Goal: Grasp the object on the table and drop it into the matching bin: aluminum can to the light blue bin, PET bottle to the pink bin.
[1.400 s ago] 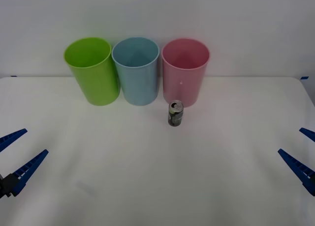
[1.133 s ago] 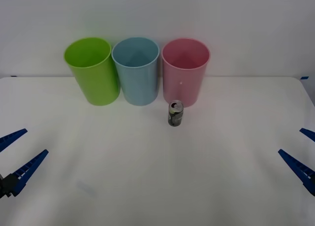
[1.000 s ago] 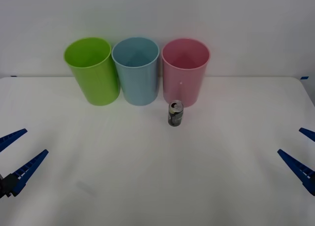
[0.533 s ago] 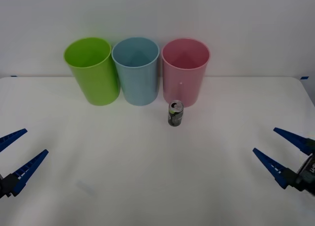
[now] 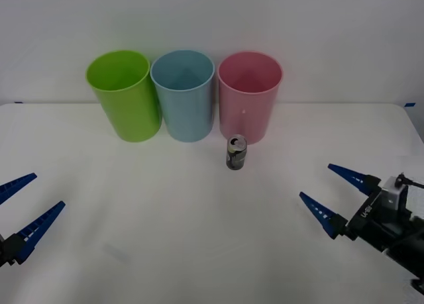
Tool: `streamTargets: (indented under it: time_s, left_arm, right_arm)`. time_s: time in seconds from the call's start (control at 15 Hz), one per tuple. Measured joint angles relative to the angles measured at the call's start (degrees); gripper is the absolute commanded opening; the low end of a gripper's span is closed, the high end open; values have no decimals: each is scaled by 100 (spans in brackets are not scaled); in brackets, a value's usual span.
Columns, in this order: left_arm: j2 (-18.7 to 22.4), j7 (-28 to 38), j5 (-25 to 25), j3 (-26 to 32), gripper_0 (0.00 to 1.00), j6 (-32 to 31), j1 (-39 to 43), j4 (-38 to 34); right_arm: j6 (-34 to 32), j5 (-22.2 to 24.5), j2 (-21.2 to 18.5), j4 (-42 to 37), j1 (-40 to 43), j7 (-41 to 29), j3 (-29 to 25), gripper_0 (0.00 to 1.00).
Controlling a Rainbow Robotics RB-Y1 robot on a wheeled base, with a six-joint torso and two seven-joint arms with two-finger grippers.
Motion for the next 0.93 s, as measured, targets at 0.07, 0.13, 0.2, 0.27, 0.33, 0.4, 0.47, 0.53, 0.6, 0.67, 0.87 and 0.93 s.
streamTargets:
  time_s: [0.07,0.13,0.2,0.27,0.33,0.4,0.47,0.53,0.6,0.67,0.87,0.93]
  left_arm:
    - [0,0,0,0,100,0,0,0]
    - [0,0,0,0,100,0,0,0]
    - [0,0,0,0,100,0,0,0]
    - [0,0,0,0,100,0,0,0]
    - [0,0,0,0,100,0,0,0]
    - [0,0,0,0,100,0,0,0]
    - [0,0,0,0,100,0,0,0]
    - [0,0,0,0,100,0,0,0]
    - [0,0,0,0,100,0,0,0]
    - [0,0,0,0,100,0,0,0]
    - [0,0,0,0,100,0,0,0]
    - [0,0,0,0,100,0,0,0]
  right_arm:
    - [-40,145,152,164,-164,236,-9,100]
    - [-47,271,294,311,-312,464,-17,100]
    - [-45,419,442,471,-469,642,-15,100]
    - [-32,560,566,595,-591,707,-12,100]
    - [-27,687,668,685,-687,730,-16,100]
    - [-19,798,760,769,-784,756,-9,100]
    - [0,921,860,867,-886,787,8,100]
    - [22,1029,949,958,-986,811,19,100]
    - [47,1125,1035,1066,-1087,829,24,100]
    - [80,1218,1119,1180,-1189,847,29,100]
    - [313,1312,1214,1474,-1439,919,186,100]
    - [449,1313,1220,1555,-1505,949,278,100]
